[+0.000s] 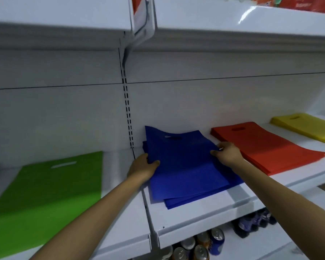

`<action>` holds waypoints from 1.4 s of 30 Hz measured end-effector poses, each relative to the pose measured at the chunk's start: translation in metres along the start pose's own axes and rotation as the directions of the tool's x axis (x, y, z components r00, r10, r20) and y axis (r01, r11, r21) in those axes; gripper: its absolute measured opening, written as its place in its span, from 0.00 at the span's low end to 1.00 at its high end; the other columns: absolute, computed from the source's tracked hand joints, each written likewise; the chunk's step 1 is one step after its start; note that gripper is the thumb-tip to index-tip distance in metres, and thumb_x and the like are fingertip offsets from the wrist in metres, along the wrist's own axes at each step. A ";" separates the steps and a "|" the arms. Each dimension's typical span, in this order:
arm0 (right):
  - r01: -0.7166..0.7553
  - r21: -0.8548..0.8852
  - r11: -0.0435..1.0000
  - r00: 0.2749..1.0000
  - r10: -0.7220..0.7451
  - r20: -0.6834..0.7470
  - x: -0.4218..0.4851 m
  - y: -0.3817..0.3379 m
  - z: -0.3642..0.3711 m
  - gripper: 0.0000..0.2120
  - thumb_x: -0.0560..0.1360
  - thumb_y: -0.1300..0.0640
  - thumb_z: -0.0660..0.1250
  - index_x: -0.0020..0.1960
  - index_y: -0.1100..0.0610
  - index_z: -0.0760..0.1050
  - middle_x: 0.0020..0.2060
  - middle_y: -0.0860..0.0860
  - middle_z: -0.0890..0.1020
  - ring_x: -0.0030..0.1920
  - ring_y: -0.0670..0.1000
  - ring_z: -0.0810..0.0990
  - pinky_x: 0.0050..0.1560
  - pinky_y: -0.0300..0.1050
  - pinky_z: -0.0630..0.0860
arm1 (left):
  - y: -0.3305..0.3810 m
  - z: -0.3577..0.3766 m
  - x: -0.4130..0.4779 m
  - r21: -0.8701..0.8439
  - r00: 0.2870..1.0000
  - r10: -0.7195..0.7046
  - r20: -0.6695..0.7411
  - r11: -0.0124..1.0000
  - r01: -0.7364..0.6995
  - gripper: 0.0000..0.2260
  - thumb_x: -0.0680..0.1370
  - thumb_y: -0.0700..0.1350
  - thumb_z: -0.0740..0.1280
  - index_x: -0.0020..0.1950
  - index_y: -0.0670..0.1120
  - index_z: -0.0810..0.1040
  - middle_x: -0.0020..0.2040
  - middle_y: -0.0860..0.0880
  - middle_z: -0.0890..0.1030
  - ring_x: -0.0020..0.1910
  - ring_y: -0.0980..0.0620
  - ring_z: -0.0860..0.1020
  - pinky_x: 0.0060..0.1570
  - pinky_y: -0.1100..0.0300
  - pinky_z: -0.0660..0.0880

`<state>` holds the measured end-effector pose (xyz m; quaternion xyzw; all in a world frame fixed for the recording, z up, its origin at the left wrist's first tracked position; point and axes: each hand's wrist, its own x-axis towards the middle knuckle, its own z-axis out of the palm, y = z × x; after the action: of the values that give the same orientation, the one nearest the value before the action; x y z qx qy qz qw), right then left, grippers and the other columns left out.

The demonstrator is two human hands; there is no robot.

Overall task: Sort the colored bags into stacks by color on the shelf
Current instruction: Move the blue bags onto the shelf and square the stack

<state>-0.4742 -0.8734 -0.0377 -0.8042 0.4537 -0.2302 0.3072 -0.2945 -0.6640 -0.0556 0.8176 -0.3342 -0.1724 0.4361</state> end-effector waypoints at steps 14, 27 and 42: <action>0.059 -0.107 0.992 0.994 -0.049 0.097 0.023 0.028 0.000 0.25 0.77 0.51 0.66 0.70 0.63 0.68 0.65 0.60 0.74 0.64 0.59 0.73 0.61 0.48 0.71 | 0.024 0.043 -0.013 -0.529 0.957 -0.285 -0.049 0.820 0.217 0.34 0.80 0.60 0.59 0.79 0.49 0.48 0.78 0.49 0.57 0.73 0.46 0.63 0.71 0.48 0.64; 0.230 -0.193 0.954 0.966 -0.199 0.164 0.017 0.015 -0.008 0.23 0.77 0.50 0.65 0.68 0.59 0.69 0.64 0.57 0.75 0.61 0.58 0.75 0.57 0.49 0.75 | 0.031 0.023 -0.026 -0.125 0.966 -0.181 -0.184 0.979 0.160 0.29 0.81 0.52 0.62 0.77 0.44 0.57 0.75 0.46 0.63 0.72 0.48 0.66 0.61 0.63 0.64; 0.664 0.010 0.748 0.674 -0.604 0.425 -0.085 -0.120 0.070 0.21 0.77 0.51 0.64 0.68 0.55 0.69 0.62 0.54 0.77 0.59 0.55 0.76 0.57 0.51 0.74 | 0.001 -0.100 -0.173 0.646 0.868 -0.005 -0.496 0.666 0.373 0.26 0.77 0.51 0.65 0.73 0.44 0.65 0.70 0.43 0.71 0.68 0.43 0.70 0.62 0.50 0.71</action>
<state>-0.3991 -0.7311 -0.0101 -0.9608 0.0878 -0.1185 0.2347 -0.3615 -0.4839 -0.0001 0.9694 -0.1738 0.1238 0.1218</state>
